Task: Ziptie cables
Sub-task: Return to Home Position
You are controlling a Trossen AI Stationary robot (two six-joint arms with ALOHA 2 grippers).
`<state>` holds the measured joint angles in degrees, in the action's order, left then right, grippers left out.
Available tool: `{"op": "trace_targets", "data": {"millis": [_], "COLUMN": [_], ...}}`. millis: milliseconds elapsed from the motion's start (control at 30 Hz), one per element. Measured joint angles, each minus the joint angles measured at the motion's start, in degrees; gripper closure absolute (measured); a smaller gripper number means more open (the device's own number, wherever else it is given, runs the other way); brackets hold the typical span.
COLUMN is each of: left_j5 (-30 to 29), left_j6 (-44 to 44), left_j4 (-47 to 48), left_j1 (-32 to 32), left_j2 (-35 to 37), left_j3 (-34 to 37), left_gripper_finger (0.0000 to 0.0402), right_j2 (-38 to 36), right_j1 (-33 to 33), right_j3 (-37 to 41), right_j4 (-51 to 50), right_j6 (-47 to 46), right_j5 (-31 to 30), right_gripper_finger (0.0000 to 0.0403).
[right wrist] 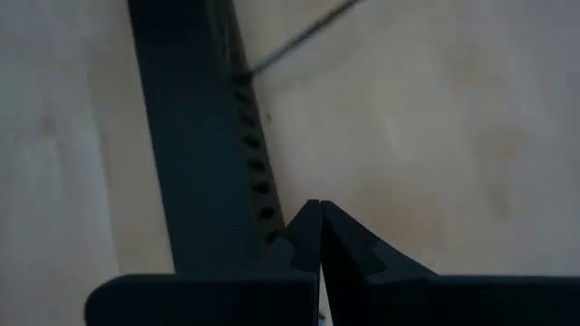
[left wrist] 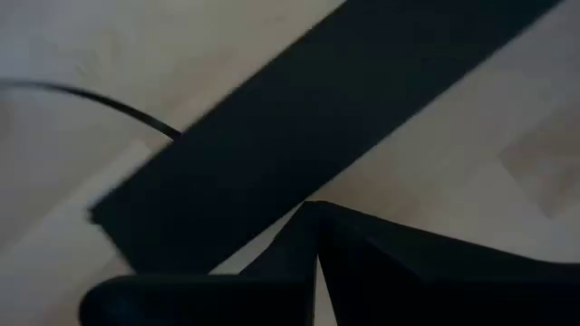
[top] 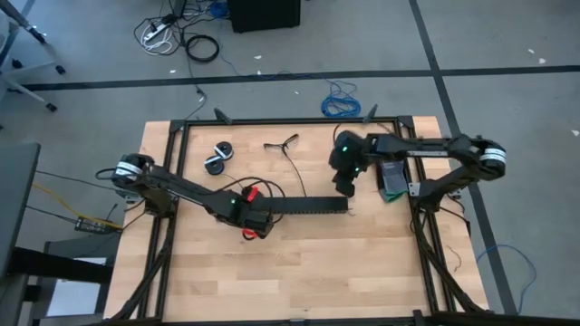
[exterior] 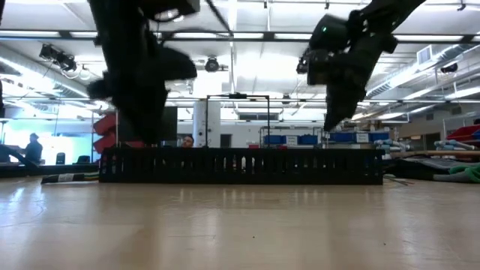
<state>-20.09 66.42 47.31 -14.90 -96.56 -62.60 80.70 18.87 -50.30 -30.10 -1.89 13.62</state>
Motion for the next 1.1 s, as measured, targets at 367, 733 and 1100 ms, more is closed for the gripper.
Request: {"op": "trace_targets", "data": {"millis": [367, 733, 1100], "left_j5": [-11.86, 4.14, 12.59], "left_j6": [-24.55, -52.98, -54.45], "left_j4": [-5.87, -43.24, -69.11], "left_j1": [1.48, 14.86, 19.78], "left_j2": [6.31, 16.39, 29.08], "left_j3": [-6.45, 1.48, 16.12], "left_gripper_finger": [0.0401, 0.0401, 0.0401], "right_j2": [-18.35, -35.53, -52.33], "right_j1": [2.89, 0.16, -6.6], "right_j3": [0.0, 1.1, 11.37], "right_j4": [-0.05, 0.95, 8.71], "right_j6": [-1.52, -6.79, -11.79], "right_j5": [3.26, 8.14, 4.7], "right_gripper_finger": [0.0402, 0.0403, 0.0403]}}
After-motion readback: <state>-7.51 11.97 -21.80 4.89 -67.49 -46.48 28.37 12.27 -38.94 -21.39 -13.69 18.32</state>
